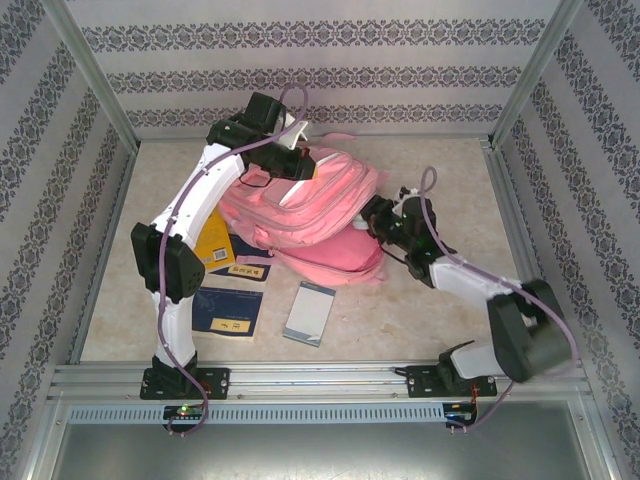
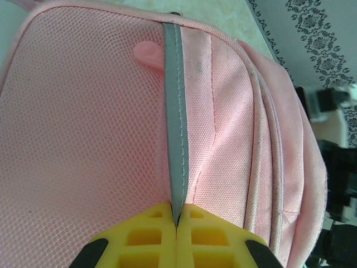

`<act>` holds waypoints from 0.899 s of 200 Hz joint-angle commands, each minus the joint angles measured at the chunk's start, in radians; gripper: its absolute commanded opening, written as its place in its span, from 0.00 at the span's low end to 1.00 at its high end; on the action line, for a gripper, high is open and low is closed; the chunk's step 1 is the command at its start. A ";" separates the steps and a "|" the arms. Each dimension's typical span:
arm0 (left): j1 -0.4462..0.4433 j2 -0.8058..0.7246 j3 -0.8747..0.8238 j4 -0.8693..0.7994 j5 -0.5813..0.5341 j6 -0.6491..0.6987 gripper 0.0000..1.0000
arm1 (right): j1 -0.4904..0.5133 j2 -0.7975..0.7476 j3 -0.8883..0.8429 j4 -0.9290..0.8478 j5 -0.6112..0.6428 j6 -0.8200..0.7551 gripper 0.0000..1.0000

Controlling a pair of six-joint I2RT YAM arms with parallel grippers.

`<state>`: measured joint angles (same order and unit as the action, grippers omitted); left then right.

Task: Pack the student bag

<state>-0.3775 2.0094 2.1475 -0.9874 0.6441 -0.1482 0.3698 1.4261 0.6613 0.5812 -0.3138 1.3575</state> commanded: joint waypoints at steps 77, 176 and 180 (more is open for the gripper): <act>0.009 0.056 0.161 0.060 0.221 -0.009 0.00 | 0.096 0.584 0.467 0.195 0.196 0.255 0.50; 0.079 0.084 0.184 0.091 0.240 -0.048 0.00 | 0.063 0.569 0.540 0.063 0.133 0.064 0.90; 0.082 0.086 0.184 0.094 0.244 -0.054 0.00 | 0.057 0.561 0.528 0.068 0.126 0.063 0.90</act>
<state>-0.3103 2.1067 2.2745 -0.9798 0.7670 -0.1711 0.4465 2.0773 1.2510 0.6365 -0.1585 1.4906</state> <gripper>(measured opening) 0.050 0.882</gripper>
